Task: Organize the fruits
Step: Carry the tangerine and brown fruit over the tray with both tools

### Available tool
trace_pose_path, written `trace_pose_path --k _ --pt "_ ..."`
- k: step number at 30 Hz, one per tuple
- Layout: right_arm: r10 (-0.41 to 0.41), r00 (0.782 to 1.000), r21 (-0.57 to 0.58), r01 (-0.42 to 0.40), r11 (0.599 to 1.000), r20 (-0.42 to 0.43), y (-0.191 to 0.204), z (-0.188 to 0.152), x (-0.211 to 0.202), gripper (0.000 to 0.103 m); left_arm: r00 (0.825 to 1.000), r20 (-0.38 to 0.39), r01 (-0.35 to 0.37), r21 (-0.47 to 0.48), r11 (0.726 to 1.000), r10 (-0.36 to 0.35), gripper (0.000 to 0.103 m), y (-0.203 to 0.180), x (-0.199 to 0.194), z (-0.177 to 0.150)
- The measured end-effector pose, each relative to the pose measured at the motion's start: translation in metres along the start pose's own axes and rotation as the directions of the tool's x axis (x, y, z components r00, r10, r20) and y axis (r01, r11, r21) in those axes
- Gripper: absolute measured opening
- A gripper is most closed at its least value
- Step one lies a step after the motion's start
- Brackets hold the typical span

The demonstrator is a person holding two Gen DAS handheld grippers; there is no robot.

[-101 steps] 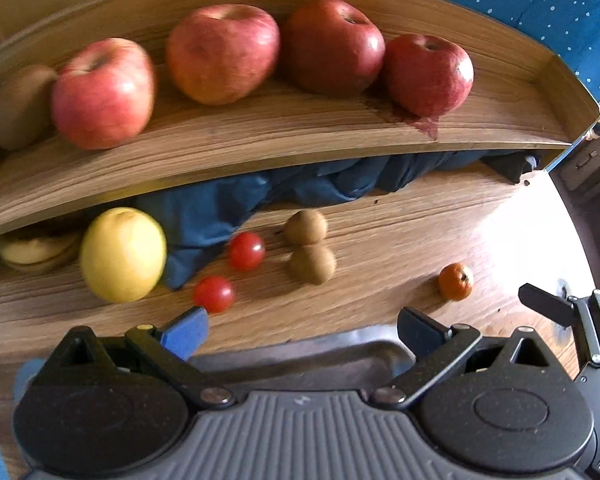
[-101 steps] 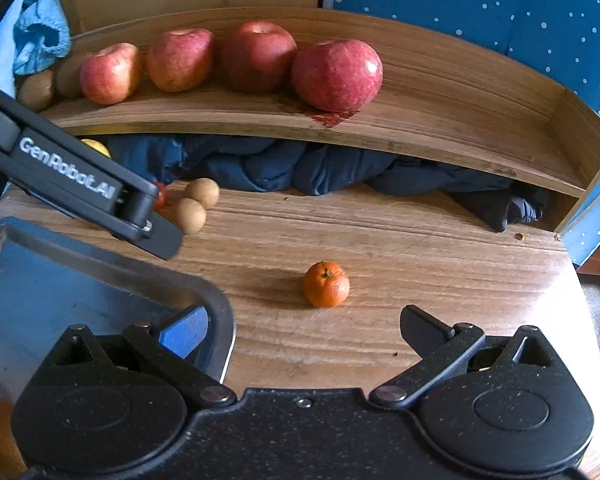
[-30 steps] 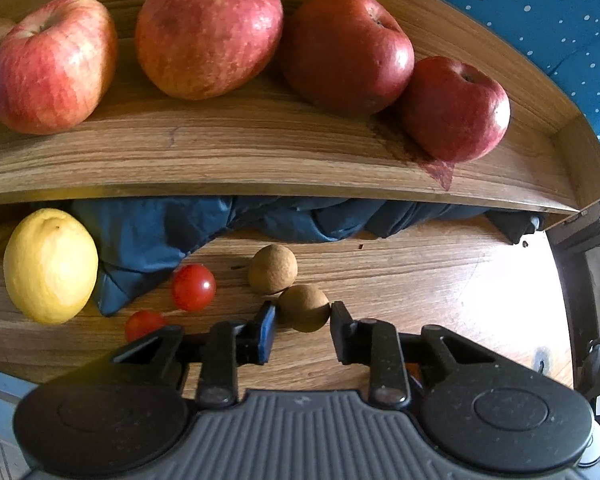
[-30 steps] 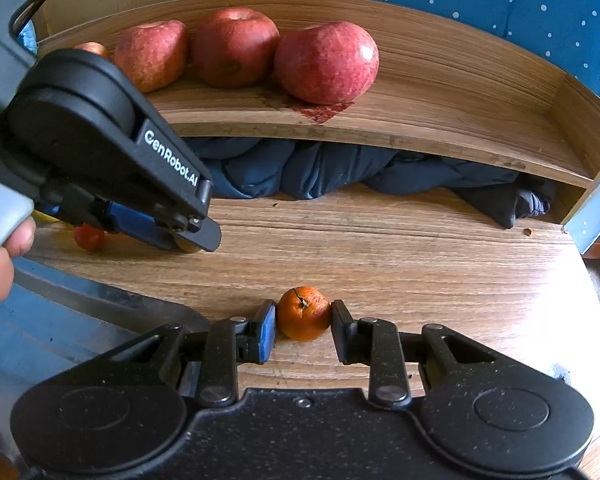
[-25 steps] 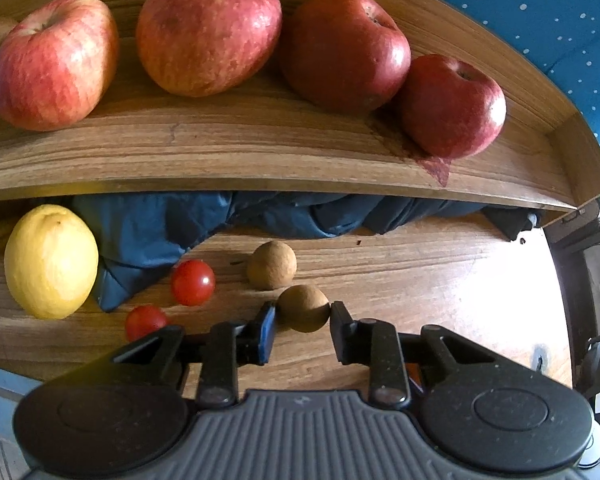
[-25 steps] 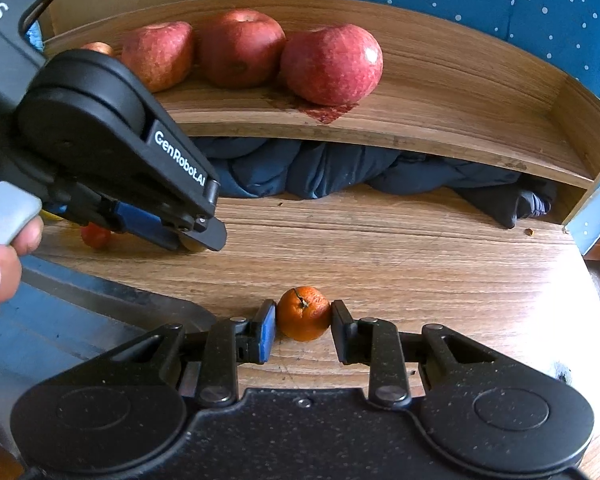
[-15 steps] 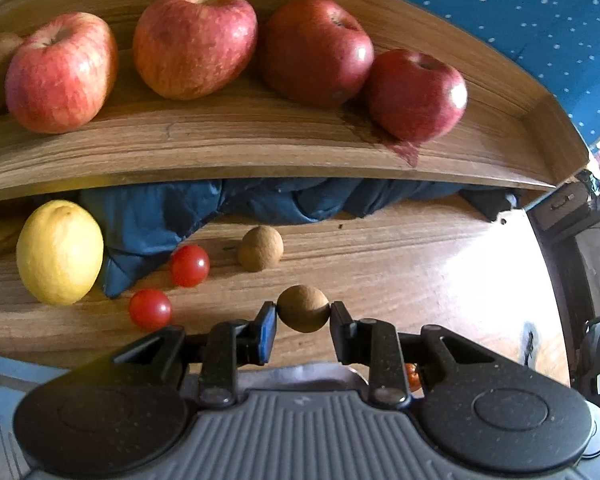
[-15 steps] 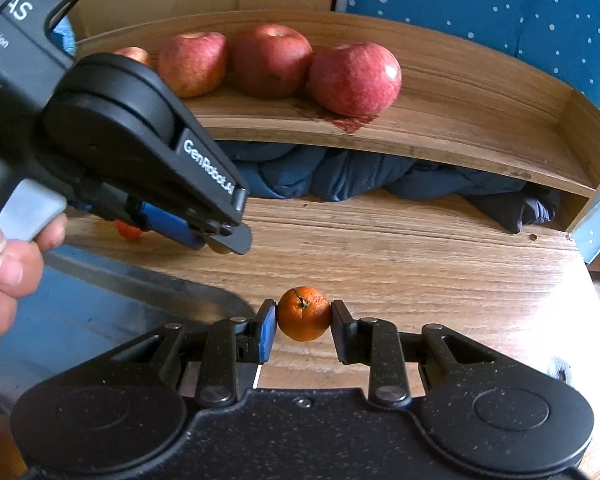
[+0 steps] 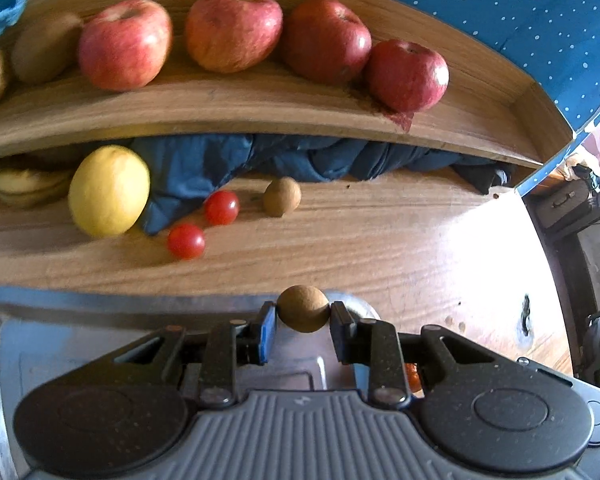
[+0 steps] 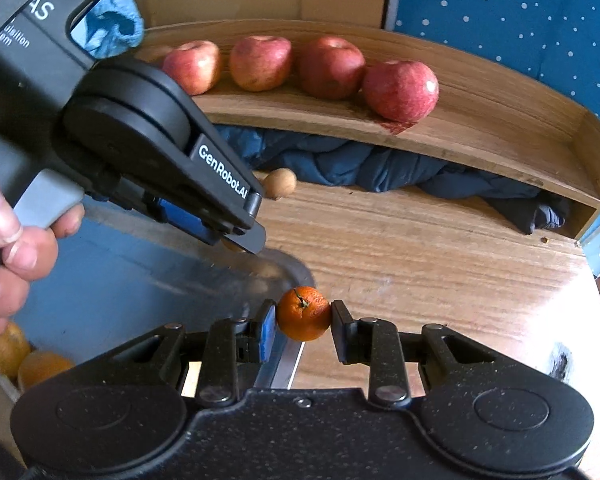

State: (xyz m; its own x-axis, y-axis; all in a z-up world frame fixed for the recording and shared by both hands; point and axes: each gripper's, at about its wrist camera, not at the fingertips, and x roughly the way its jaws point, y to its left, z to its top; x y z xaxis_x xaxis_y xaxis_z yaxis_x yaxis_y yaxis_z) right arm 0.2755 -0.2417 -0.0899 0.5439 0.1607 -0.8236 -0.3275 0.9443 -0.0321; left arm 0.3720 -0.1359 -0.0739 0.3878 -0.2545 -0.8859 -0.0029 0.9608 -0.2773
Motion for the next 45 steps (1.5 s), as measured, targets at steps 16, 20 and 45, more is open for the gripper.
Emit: trace_pose_path --k 16,20,45 --pt "0.046 0.998 -0.07 -0.048 0.996 -0.035 0.02 -0.028 -0.017 0.031 0.998 -0.026 -0.049 -0.04 0.998 0.048 0.032 0.018 -0.014 -0.04" --pt "0.051 0.998 -0.097 -0.055 0.994 -0.046 0.026 -0.033 -0.019 0.031 0.998 -0.025 -0.059 -0.052 0.997 0.058 0.032 0.022 -0.016 -0.044" --pt "0.071 0.995 -0.155 -0.081 0.985 -0.073 0.038 -0.048 -0.029 0.031 0.99 -0.036 -0.14 -0.076 0.987 0.138 0.032 0.03 -0.029 -0.067"
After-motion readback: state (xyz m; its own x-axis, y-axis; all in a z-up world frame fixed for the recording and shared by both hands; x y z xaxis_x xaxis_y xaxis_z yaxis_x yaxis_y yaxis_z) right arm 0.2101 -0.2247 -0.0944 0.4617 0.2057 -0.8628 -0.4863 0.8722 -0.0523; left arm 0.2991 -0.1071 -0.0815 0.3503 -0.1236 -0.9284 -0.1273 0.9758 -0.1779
